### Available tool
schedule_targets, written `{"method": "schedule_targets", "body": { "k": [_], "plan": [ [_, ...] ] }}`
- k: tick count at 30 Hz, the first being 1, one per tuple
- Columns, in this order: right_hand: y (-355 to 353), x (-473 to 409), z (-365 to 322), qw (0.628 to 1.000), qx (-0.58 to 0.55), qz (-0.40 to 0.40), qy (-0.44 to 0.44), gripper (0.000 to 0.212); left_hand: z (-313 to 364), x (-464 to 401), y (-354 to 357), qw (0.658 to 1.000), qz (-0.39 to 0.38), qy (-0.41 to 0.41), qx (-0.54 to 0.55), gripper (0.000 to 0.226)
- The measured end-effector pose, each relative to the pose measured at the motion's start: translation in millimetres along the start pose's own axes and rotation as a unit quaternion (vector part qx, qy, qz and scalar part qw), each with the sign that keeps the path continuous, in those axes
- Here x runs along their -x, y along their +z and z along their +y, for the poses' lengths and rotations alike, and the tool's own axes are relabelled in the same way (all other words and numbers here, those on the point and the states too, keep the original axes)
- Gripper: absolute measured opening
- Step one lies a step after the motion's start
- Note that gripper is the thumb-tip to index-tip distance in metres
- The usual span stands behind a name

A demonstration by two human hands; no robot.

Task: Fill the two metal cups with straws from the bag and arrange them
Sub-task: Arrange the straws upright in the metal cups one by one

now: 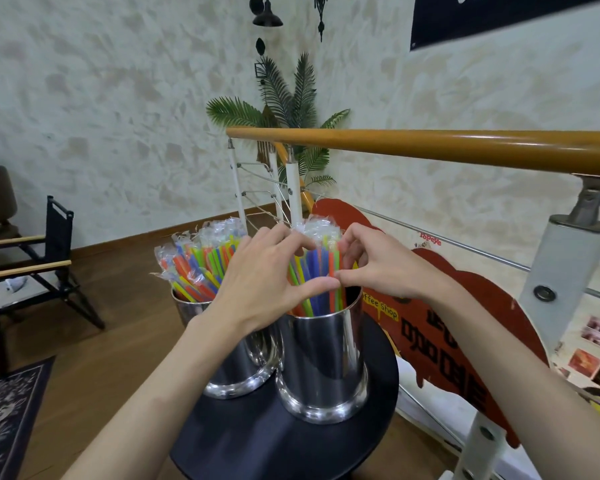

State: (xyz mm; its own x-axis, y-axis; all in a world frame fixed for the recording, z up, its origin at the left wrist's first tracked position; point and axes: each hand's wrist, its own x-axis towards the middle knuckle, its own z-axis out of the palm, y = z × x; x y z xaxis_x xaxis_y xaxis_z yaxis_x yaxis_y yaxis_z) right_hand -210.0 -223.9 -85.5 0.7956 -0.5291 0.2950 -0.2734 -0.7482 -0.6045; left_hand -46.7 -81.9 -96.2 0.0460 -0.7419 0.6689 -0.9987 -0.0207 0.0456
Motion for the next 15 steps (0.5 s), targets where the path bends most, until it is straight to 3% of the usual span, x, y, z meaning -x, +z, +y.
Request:
{"method": "schedule_targets", "body": {
  "k": [9,13,15],
  "plan": [
    [4.8,0.2,-10.0,1.0,0.011,0.011,-0.021,0.038,4.5,-2.7,2.7,0.997,0.047,-0.042,0.054,0.043],
    [-0.9,-0.9,-5.5,1.0,-0.002,0.014,-0.017,0.04,-1.6,-2.5,-0.6,0.997,0.071,-0.027,-0.029,0.054],
    [-1.8,-2.0,-3.6,1.0,-0.016,0.017,-0.015,0.041,-1.1,-3.2,-2.1,0.996,0.062,0.002,-0.066,0.043]
  ]
}}
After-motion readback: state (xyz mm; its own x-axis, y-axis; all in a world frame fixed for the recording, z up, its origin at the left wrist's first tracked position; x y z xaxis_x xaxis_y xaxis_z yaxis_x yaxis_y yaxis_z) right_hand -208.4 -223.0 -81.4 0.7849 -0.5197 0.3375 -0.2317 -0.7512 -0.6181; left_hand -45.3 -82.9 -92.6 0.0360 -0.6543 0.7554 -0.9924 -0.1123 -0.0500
